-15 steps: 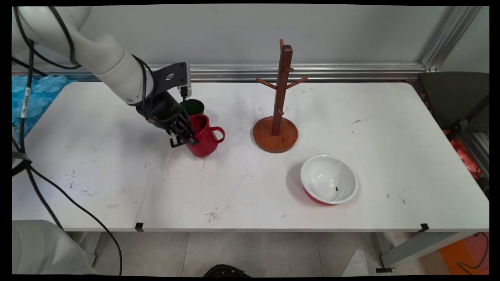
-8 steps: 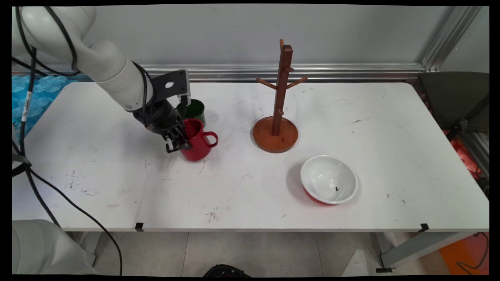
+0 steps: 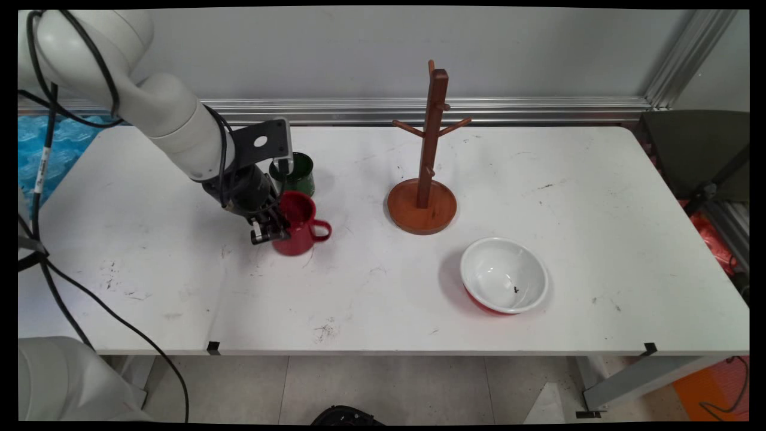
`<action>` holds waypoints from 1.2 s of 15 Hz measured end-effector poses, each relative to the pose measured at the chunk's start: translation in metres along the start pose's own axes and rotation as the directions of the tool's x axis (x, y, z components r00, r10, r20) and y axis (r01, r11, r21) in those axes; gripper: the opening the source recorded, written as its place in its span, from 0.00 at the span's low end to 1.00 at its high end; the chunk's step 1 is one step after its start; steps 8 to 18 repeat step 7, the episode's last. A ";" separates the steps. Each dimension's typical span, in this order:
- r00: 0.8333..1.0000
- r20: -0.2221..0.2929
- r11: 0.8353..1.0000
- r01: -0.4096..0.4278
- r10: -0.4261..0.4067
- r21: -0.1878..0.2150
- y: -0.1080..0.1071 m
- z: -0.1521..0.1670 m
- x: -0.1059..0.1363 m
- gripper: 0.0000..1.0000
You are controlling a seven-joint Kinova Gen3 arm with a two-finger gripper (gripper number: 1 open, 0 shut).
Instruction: Place the picked object on the table
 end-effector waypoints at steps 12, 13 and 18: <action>1.000 -0.005 1.000 -0.002 0.002 -0.005 0.003 0.002 0.005 1.00; 1.000 -0.005 1.000 -0.002 0.002 -0.005 0.003 0.002 0.005 1.00; 1.000 -0.005 1.000 -0.002 0.002 -0.005 0.003 0.002 0.005 1.00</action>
